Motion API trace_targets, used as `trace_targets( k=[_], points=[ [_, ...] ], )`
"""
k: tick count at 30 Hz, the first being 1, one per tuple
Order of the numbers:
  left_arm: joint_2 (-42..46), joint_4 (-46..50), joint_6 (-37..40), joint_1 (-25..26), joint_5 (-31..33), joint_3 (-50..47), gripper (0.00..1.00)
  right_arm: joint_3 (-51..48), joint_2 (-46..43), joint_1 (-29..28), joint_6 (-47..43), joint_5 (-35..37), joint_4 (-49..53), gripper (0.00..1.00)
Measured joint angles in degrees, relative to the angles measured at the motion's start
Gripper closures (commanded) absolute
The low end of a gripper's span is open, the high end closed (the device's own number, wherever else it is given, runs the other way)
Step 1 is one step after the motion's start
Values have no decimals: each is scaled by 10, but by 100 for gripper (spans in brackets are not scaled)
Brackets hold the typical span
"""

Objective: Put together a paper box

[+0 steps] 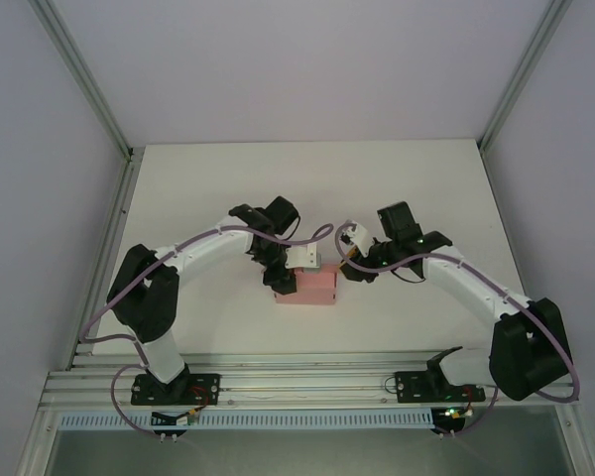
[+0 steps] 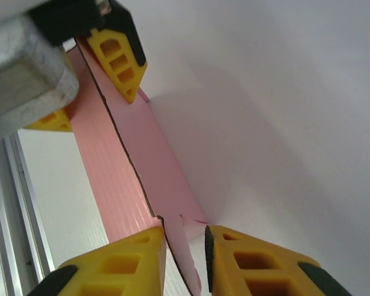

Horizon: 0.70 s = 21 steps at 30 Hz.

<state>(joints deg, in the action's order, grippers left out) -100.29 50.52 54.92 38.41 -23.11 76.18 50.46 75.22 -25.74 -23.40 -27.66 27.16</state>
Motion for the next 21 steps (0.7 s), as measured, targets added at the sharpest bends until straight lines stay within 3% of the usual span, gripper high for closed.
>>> trace_targets(
  k=[3, 13, 16, 21],
  points=[
    [-3, 4, 0, 0, 0, 5, 61, 0, 1, -5, 1, 0, 10, 91],
    [-4, 8, -13, -3, 0, 5, 62, 5, -6, -43, 37, 67, -1, 100],
    [-4, 3, -30, -4, 0, 5, 62, 5, -8, -56, 82, 101, -15, 100],
    [-4, -5, -69, -5, 3, 5, 62, 4, -13, -98, 240, 183, -43, 100]
  ],
)
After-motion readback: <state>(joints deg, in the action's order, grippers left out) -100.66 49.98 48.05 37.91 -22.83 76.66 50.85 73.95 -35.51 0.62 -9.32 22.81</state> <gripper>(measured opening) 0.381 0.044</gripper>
